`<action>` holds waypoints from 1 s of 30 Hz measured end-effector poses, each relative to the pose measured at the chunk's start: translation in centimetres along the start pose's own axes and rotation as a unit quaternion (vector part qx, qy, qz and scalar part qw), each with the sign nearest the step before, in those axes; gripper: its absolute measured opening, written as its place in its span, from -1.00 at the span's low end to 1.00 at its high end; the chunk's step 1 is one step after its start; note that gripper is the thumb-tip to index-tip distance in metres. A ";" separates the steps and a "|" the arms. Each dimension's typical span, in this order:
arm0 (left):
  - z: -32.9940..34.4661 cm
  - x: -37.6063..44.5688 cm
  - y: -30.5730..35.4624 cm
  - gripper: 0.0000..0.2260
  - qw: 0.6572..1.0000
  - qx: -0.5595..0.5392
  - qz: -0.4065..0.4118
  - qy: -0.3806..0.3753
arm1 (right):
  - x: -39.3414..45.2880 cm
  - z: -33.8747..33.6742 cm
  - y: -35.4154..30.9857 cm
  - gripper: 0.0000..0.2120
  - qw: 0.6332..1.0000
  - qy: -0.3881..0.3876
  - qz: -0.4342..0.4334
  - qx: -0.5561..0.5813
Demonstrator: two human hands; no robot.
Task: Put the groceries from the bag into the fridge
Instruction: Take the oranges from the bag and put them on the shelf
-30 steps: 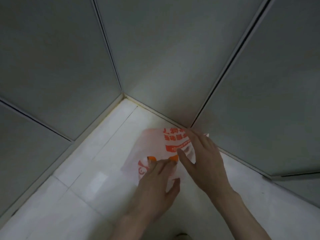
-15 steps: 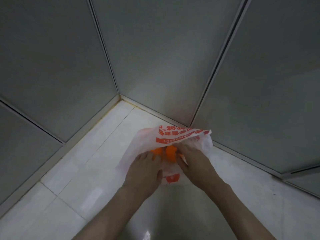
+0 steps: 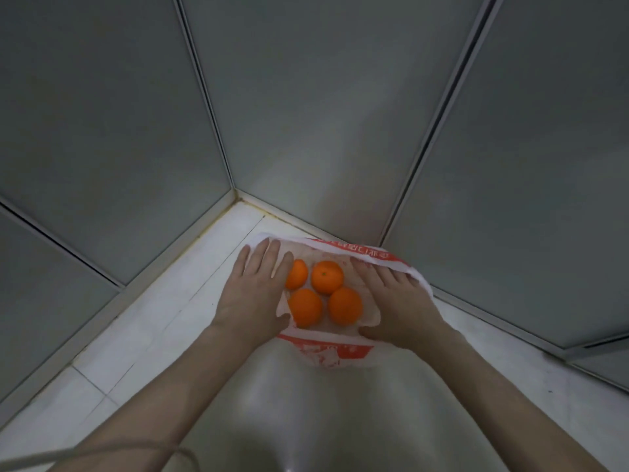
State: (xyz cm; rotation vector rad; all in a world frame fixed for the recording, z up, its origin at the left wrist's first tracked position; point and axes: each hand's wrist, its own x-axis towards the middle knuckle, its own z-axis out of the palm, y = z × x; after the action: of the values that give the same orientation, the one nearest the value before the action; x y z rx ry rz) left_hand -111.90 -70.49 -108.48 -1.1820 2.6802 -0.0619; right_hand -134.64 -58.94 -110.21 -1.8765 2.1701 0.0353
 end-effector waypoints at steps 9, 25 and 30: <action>-0.7 2.1 -2.9 0.17 0.998 0.005 0.052 0.020 | 3.5 -2.0 1.4 0.30 0.999 0.025 -0.040 -0.002; 4.4 5.1 -2.7 0.00 0.998 -0.064 0.017 -0.002 | 7.8 1.7 2.9 -0.13 0.993 0.078 -0.054 -0.072; 3.9 4.5 -1.5 -0.06 0.993 -0.105 0.038 0.034 | 6.6 1.2 2.1 -0.22 0.993 0.084 -0.075 -0.042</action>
State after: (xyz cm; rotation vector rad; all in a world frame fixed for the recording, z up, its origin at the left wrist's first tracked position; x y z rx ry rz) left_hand -112.95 -74.57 -112.90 -1.1510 2.8456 0.1989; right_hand -137.26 -64.75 -113.17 -2.1570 2.1556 -0.0639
